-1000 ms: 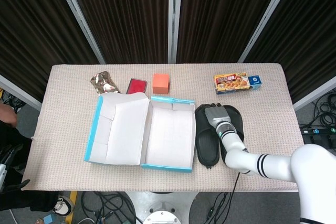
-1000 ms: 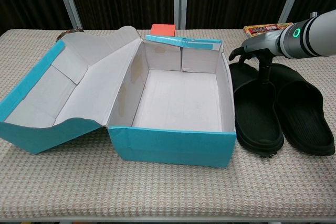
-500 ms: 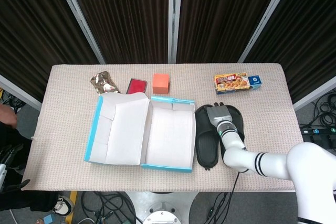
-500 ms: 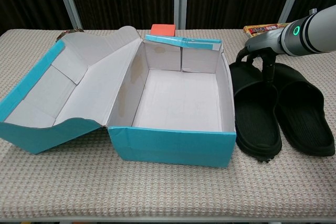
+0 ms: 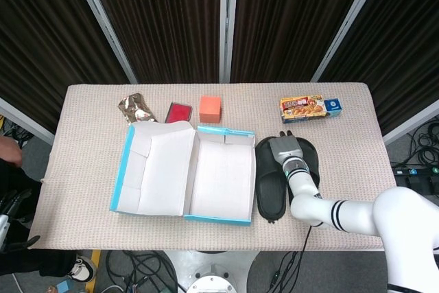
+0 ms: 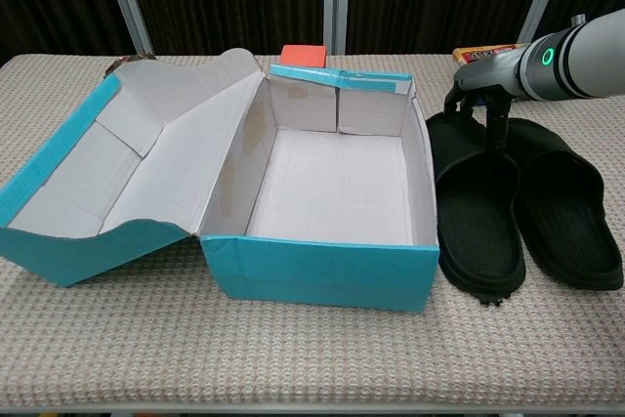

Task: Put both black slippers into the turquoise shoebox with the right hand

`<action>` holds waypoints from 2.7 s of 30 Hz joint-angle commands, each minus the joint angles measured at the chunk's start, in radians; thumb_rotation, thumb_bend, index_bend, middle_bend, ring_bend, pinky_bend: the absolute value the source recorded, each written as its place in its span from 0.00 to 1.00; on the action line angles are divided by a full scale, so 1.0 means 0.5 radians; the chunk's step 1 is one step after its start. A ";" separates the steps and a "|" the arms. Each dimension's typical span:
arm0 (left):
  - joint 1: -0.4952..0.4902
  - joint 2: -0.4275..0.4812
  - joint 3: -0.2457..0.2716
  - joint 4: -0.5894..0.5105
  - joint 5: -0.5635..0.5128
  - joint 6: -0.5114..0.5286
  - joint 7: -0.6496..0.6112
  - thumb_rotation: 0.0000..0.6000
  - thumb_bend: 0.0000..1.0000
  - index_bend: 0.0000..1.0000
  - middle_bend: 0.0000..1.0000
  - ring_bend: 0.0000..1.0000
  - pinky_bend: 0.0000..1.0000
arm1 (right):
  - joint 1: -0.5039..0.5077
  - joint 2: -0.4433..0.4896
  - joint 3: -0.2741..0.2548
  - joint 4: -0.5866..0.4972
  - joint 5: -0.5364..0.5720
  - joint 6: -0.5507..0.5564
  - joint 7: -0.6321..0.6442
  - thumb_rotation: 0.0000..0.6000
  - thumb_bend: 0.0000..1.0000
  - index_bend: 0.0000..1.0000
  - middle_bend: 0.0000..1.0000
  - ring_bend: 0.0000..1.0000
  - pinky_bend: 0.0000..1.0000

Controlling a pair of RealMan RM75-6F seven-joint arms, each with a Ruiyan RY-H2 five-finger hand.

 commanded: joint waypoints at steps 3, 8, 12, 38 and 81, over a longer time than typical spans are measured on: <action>-0.004 0.004 0.002 -0.012 0.004 -0.005 0.013 1.00 0.00 0.09 0.16 0.05 0.07 | -0.053 0.058 0.046 -0.067 -0.109 0.034 0.068 1.00 0.03 0.40 0.43 0.09 0.03; -0.007 0.010 0.002 -0.035 0.008 -0.005 0.040 1.00 0.00 0.09 0.16 0.05 0.07 | -0.112 0.199 0.083 -0.200 -0.227 0.030 0.150 1.00 0.03 0.42 0.44 0.10 0.04; -0.011 0.013 0.006 -0.051 0.012 -0.013 0.065 1.00 0.00 0.09 0.16 0.05 0.07 | -0.168 0.383 0.101 -0.360 -0.361 0.053 0.219 1.00 0.03 0.43 0.45 0.10 0.04; -0.021 0.025 0.012 -0.122 0.020 -0.019 0.154 1.00 0.00 0.09 0.16 0.05 0.07 | -0.753 1.059 0.588 -1.014 -1.563 0.220 1.387 1.00 0.05 0.48 0.48 0.16 0.11; 0.034 -0.028 -0.035 0.114 -0.030 0.063 -0.007 1.00 0.00 0.09 0.16 0.05 0.07 | -0.794 -0.718 0.752 0.624 -2.504 0.064 3.155 1.00 0.05 0.48 0.47 0.16 0.17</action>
